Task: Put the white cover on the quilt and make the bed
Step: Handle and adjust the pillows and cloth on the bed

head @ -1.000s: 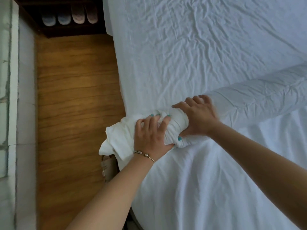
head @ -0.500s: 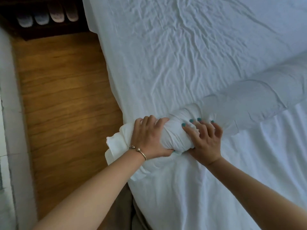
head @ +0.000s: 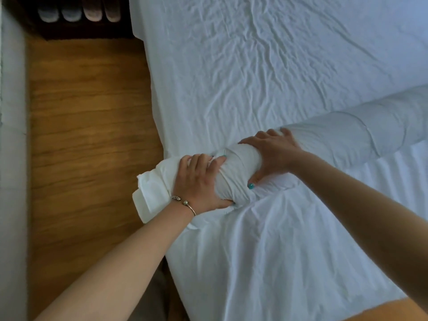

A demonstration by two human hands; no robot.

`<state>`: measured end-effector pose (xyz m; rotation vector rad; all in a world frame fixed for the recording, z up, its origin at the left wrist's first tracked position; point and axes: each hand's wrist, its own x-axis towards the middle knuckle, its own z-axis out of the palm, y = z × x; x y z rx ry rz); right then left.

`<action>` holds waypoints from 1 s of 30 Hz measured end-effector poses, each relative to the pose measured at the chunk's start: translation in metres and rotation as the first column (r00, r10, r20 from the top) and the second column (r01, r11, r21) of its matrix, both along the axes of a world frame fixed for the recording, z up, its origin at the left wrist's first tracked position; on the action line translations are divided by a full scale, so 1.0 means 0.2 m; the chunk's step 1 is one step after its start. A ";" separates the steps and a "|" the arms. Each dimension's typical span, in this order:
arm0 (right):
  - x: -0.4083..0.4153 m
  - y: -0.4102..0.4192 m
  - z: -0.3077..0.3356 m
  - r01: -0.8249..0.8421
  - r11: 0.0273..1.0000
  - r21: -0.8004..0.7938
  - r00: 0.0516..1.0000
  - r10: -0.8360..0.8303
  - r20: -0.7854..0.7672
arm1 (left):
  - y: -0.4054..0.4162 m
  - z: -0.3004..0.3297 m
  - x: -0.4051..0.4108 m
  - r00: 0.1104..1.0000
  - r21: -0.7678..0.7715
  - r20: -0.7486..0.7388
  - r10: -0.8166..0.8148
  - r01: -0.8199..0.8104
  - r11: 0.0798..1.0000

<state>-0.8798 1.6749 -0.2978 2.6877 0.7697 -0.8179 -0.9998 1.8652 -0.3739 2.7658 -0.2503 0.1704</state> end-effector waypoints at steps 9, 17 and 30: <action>-0.56 -0.31 -0.28 -0.162 0.890 0.426 0.700 -0.200 0.686 | -0.23 0.13 -0.34 0.998 0.016 0.052 0.037 -0.038 0.999; -0.76 -0.37 -0.37 -0.218 0.805 0.552 0.628 -0.317 0.711 | -0.22 0.30 -0.03 0.763 0.072 -0.646 0.021 0.034 0.997; -0.44 -0.32 0.12 -0.156 0.987 -0.023 0.986 0.154 -0.069 | -0.42 0.12 -0.48 0.988 0.094 -0.012 0.154 -0.152 0.984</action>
